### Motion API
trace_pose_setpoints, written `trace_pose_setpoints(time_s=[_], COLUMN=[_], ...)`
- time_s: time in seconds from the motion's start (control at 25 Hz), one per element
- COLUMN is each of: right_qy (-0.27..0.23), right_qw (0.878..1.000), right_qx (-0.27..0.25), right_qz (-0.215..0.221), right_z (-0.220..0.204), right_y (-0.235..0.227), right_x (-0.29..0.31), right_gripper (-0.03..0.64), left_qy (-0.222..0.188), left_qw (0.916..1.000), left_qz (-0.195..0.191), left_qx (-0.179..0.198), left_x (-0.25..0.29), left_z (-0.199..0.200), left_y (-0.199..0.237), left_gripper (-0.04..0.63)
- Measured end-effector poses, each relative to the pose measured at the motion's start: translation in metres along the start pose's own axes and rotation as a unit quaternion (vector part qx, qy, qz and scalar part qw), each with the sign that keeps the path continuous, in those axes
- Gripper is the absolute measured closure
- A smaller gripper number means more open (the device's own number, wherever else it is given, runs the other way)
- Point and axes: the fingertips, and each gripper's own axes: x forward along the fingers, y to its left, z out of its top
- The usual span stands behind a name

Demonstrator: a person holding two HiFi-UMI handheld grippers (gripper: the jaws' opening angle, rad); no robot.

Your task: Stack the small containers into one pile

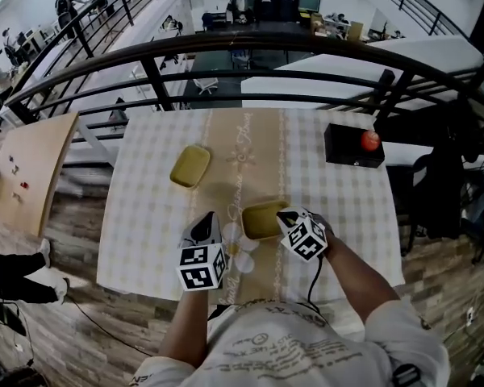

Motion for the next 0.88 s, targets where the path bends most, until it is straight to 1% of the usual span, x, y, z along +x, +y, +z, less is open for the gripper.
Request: trace_pose_setpoints(time_s=[0.12,0.2,0.24,0.32,0.36,0.52,0.6,0.68,0.88], right_qy=[-0.039,-0.076,-0.096,-0.142,-0.168,-0.269,-0.297,-0.307,-0.304], right_qw=[0.996,0.986,0.979,0.961,0.951,0.906,0.890,0.885,0.888], right_qx=[0.067,0.116,0.143,0.186,0.199,0.218,0.221,0.217,0.198], right_qz=[-0.055,-0.091,-0.110,-0.149,-0.170,-0.244,-0.266,-0.276,-0.283], right_z=[0.010,0.022,0.029,0.044,0.054,0.096,0.108,0.114,0.115], right_y=[-0.025,-0.042,-0.050,-0.064,-0.071,-0.086,-0.089,-0.090,-0.084], right_x=[-0.014,-0.030,-0.039,-0.062,-0.077,-0.141,-0.162,-0.171,-0.168], right_gripper=[0.615,0.615,0.615,0.615,0.615,0.615,0.615,0.615,0.615], left_qy=[-0.004,-0.009,-0.013,-0.022,-0.027,-0.049,-0.058,-0.063,-0.067], left_qw=[0.9998,0.9994,0.9992,0.9985,0.9980,0.9959,0.9950,0.9943,0.9937], left_qz=[-0.017,-0.026,-0.031,-0.042,-0.047,-0.062,-0.066,-0.070,-0.076], left_qx=[0.012,0.019,0.022,0.029,0.033,0.045,0.047,0.049,0.049], left_x=[0.007,0.010,0.011,0.012,0.012,0.009,0.008,0.008,0.007], left_z=[0.010,0.018,0.023,0.033,0.038,0.059,0.067,0.071,0.073], left_y=[-0.007,-0.011,-0.013,-0.017,-0.019,-0.027,-0.030,-0.030,-0.028], left_gripper=[0.589,0.589,0.589,0.589,0.589,0.589,0.589,0.590,0.589])
